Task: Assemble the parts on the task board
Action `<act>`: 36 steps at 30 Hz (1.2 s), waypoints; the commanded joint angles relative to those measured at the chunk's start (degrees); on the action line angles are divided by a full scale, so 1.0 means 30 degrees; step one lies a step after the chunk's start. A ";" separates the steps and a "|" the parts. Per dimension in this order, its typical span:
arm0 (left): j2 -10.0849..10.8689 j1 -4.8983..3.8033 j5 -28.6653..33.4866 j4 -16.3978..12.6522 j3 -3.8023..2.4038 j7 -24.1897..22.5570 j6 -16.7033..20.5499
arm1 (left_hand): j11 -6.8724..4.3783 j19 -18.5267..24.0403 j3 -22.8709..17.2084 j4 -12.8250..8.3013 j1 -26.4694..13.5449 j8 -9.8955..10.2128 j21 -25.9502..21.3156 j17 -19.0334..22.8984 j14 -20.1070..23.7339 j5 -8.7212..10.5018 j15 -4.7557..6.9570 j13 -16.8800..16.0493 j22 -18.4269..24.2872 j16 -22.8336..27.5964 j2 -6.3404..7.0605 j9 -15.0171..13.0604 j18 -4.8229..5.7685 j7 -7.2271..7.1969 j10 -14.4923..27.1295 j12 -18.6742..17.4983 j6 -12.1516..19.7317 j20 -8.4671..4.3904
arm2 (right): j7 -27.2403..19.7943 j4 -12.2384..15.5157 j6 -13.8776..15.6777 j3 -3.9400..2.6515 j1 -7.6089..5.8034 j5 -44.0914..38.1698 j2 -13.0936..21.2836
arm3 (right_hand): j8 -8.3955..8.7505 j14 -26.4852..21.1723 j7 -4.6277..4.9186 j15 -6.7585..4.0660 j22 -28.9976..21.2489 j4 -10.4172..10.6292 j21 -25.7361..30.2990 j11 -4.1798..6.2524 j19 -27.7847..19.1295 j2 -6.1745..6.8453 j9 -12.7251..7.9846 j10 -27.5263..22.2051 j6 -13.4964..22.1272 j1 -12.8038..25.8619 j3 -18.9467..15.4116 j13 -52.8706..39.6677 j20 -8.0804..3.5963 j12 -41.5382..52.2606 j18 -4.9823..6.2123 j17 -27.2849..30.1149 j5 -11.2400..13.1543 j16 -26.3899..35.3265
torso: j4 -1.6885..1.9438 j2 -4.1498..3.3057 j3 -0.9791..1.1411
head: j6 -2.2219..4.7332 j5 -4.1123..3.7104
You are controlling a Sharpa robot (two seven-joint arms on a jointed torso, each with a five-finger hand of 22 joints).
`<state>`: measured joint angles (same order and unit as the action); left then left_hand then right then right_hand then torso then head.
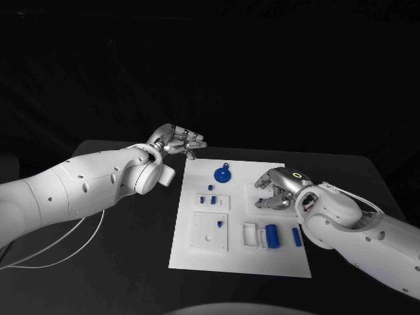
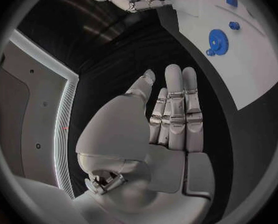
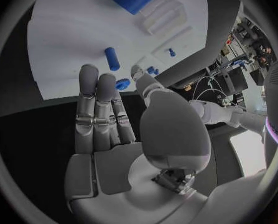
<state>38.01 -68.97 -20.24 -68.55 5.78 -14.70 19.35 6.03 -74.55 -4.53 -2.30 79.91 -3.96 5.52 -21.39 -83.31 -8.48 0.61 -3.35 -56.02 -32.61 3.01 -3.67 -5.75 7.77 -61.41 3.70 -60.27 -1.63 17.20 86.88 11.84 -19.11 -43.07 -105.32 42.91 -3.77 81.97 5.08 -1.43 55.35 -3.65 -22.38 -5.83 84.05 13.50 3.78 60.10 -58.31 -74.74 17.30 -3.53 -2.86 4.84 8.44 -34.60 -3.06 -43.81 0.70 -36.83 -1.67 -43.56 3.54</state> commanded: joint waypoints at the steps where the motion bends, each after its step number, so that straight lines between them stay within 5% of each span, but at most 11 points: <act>1: -0.0031 -0.0011 0.0009 -0.0018 -0.0002 -0.0201 -0.0212 | 0.0000 -0.0050 0.0069 0.0007 0.0070 0.0088 -0.0024 0.0019 0.0105 0.0066 -0.0009 0.0003 -0.0028 -0.0094 -0.0170 -0.0002 0.0244 -0.0011 0.0071 -0.0020 0.0111 0.0007 | -0.0001 -0.0173 -0.1319 0.0084 0.0091 -0.0360 -0.0121 | 0.0035 0.0030 0.0022 0.0181 0.0064 0.0151 0.0108 0.0081 0.0382 -0.0019 -0.0001 -0.0023 0.0046 -0.0185 0.0002 0.0012 0.0175 0.0117 0.0203 -0.0018 0.0101 0.0020 | 0.0018 -0.0036 -0.0001 | -0.0043 0.0033; 13: -0.0041 -0.0009 0.0011 0.0007 0.0014 -0.0397 0.0046 | -0.0020 -0.0097 0.0049 -0.0018 0.0109 0.0078 -0.0013 0.0019 0.0051 0.0002 0.0007 0.0004 -0.0054 -0.0124 -0.0214 -0.0006 0.0223 -0.0041 0.0005 -0.0017 0.0021 -0.0009 | 0.0073 -0.0632 -0.1503 0.0679 0.0150 -0.0989 -0.0428 | -0.0061 0.0130 0.0403 -0.0007 0.0177 -0.0282 0.0173 0.0559 0.0503 -0.1177 0.0044 0.1913 -0.1431 -0.0320 0.1485 0.0011 0.0017 0.0500 -0.0092 0.0008 0.0091 0.0026 | 0.0004 -0.0023 0.0002 | -0.0151 0.0045; 19: -0.0040 -0.0007 0.0048 0.0015 0.0019 -0.0507 0.0212 | -0.0024 -0.0129 0.0055 -0.0011 0.0085 0.0097 0.0007 0.0010 0.0016 0.0002 0.0015 0.0003 -0.0075 -0.0148 -0.0207 0.0001 0.0218 -0.0040 -0.0011 -0.0019 0.0034 -0.0013 | 0.0094 -0.0651 -0.1061 0.0750 0.0160 -0.1190 -0.0481 | 0.0053 0.0199 0.0248 -0.0203 0.0529 -0.0968 0.0014 0.0830 0.0520 -0.1203 0.0012 0.3228 -0.2655 0.0371 0.4504 0.0028 -0.0221 -0.0058 -0.0320 -0.0078 0.0102 -0.0062 | -0.0007 -0.0020 0.0002 | -0.0159 0.0062; 31: -0.0038 -0.0005 0.0088 0.0027 0.0023 -0.0537 0.0247 | -0.0027 -0.0162 0.0033 0.0016 0.0066 0.0088 0.0054 -0.0064 -0.0007 -0.0010 0.0021 0.0004 -0.0147 -0.0294 -0.0231 -0.0003 0.0209 -0.0052 0.0002 -0.0021 0.0002 -0.0019 | 0.0118 -0.0449 0.0326 0.0773 0.0190 -0.1487 -0.0526 | -0.0054 0.0320 -0.0070 -0.0618 0.0963 -0.1706 -0.0198 0.1385 0.0562 -0.2305 0.0212 0.4854 -0.4134 0.0258 0.5685 -0.0025 -0.0578 -0.0007 -0.0464 -0.0183 0.0092 -0.0108 | 0.0013 -0.0022 -0.0015 | -0.0227 0.0101; 36: -0.0013 -0.0005 0.0089 0.0038 0.0025 -0.0482 0.0184 | -0.0027 -0.0162 0.0033 0.0016 0.0066 0.0088 0.0054 -0.0064 -0.0007 -0.0010 0.0021 0.0004 -0.0147 -0.0294 -0.0231 -0.0003 0.0209 -0.0052 0.0002 -0.0021 0.0002 -0.0019 | 0.0418 -0.0455 0.0522 0.0774 0.0197 -0.1783 -0.0488 | 0.0037 0.0321 -0.0080 -0.0694 0.1372 -0.2579 -0.0399 0.1389 0.0454 -0.2380 0.0248 0.5247 -0.4285 0.0356 0.7219 -0.0047 -0.0722 -0.0057 -0.0515 -0.0232 0.0092 -0.0043 | 0.0005 -0.0010 -0.0020 | -0.0282 0.0148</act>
<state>38.03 -68.95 -20.20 -68.39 5.89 -15.41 19.82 6.03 -74.55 -4.53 -2.30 80.14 -3.96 5.52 -21.53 -83.31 -8.48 0.61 -3.36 -56.41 -33.24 2.79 -3.67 -5.75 7.77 -61.41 3.70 -60.28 -1.63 17.77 85.42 12.00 -16.80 -42.54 -109.03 41.43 -3.64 82.91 4.83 -2.99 59.32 -11.14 -23.43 -2.71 84.03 7.19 4.55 74.44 -70.93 -73.58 38.34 -3.46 -4.73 4.51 6.59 -35.20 -2.65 -43.76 0.72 -36.89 -1.71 -44.31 3.92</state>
